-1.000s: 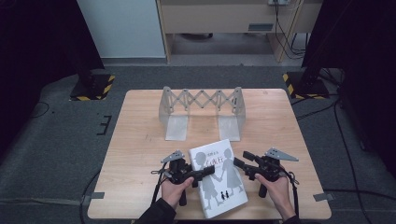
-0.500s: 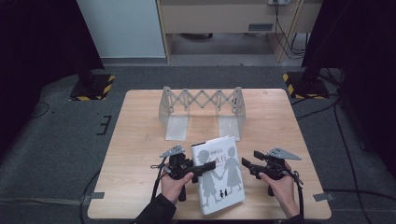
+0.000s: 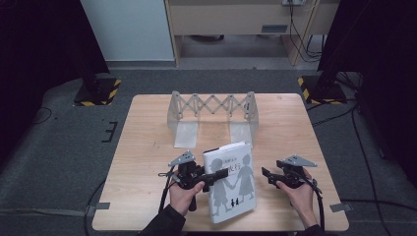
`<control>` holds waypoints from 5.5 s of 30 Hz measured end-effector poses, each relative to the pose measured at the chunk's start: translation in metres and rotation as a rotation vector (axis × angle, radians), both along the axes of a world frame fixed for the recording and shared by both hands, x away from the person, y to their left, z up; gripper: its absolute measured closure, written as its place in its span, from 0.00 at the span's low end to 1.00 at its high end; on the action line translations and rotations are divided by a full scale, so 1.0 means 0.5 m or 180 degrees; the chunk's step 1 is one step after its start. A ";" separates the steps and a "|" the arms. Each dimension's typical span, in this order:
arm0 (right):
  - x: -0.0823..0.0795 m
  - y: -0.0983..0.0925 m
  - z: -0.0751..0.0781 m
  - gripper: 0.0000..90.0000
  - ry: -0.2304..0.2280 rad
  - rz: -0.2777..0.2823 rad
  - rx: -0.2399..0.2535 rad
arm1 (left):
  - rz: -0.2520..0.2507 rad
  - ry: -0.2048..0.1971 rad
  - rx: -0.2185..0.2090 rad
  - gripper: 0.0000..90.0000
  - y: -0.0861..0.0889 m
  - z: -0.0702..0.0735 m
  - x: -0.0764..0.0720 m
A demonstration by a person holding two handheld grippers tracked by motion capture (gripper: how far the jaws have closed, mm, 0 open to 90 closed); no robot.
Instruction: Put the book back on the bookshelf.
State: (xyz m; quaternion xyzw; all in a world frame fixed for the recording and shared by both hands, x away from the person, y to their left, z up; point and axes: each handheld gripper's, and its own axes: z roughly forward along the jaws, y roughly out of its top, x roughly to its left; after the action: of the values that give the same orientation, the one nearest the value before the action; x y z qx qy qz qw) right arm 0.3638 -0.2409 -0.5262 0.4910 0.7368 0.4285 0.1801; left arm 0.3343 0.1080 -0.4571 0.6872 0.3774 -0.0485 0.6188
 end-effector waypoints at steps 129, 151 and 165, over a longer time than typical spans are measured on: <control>0.014 -0.024 -0.025 0.07 0.0279 -0.0367 -0.0640 | 0.1921 -0.0745 0.0967 0.57 0.182 0.078 0.217; 0.014 -0.024 -0.025 0.07 0.0278 -0.0367 -0.0643 | 0.1910 -0.0814 0.1196 0.57 0.183 0.034 0.104; 0.014 -0.024 -0.025 0.07 0.0279 -0.0367 -0.0642 | 0.1990 -0.0940 0.1269 0.57 0.167 0.015 0.110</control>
State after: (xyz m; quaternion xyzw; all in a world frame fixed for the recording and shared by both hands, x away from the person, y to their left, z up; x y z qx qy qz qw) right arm 0.3709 -0.2528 -0.5388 0.5302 0.7539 0.3193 0.2205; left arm 0.3892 0.1916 -0.4498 0.6455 0.4773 0.3157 0.5059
